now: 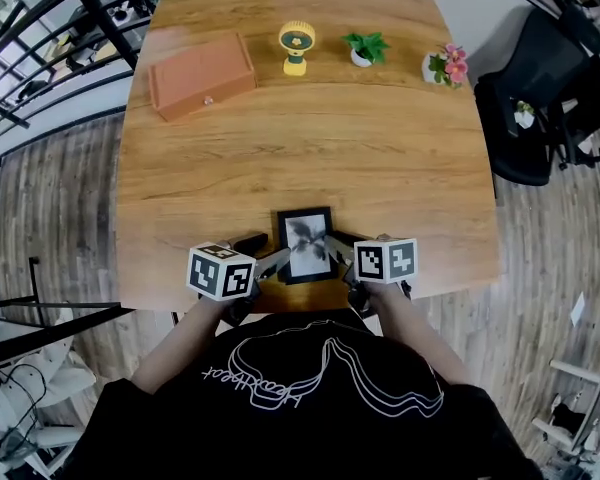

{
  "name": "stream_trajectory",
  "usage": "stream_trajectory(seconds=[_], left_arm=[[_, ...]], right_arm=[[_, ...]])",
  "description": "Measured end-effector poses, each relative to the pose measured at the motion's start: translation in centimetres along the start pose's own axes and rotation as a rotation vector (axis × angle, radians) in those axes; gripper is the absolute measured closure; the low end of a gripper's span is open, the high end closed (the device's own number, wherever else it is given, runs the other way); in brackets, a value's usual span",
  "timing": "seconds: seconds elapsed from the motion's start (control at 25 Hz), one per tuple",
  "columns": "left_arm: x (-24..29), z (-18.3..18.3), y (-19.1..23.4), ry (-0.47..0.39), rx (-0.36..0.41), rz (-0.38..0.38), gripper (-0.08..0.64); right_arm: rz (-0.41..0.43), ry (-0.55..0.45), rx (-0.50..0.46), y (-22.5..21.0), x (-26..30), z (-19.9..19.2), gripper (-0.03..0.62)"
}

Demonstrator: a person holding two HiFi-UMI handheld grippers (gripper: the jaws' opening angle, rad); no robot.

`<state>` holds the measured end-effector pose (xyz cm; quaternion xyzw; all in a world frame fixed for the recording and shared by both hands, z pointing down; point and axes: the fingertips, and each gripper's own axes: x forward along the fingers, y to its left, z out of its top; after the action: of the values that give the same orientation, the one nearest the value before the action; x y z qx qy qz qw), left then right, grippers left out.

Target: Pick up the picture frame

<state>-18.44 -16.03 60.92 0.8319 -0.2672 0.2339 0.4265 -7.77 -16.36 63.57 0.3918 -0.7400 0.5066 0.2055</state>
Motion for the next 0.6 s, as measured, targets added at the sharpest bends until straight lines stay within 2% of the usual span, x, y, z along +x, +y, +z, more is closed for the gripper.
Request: stream_trajectory(seconds=[0.12,0.28,0.44,0.6], left_arm=[[0.5,-0.2,-0.4,0.005,-0.025,0.024,0.311],[0.8,-0.6,-1.2,-0.003,-0.092,0.028,0.311],[1.5,-0.9,-1.5,0.006,-0.127,0.035,0.323],[2.0,-0.6,-2.2,-0.034,-0.208,0.012,0.385]], right_arm=[[0.041,0.014,0.042,-0.2,-0.1,-0.1,0.488],[0.074,0.053,0.049,-0.2,-0.1,0.0,0.489],[0.120,0.080,0.075,-0.2,0.1,0.1,0.491],[0.143,0.097,0.087,-0.2,0.1,0.1,0.491]])
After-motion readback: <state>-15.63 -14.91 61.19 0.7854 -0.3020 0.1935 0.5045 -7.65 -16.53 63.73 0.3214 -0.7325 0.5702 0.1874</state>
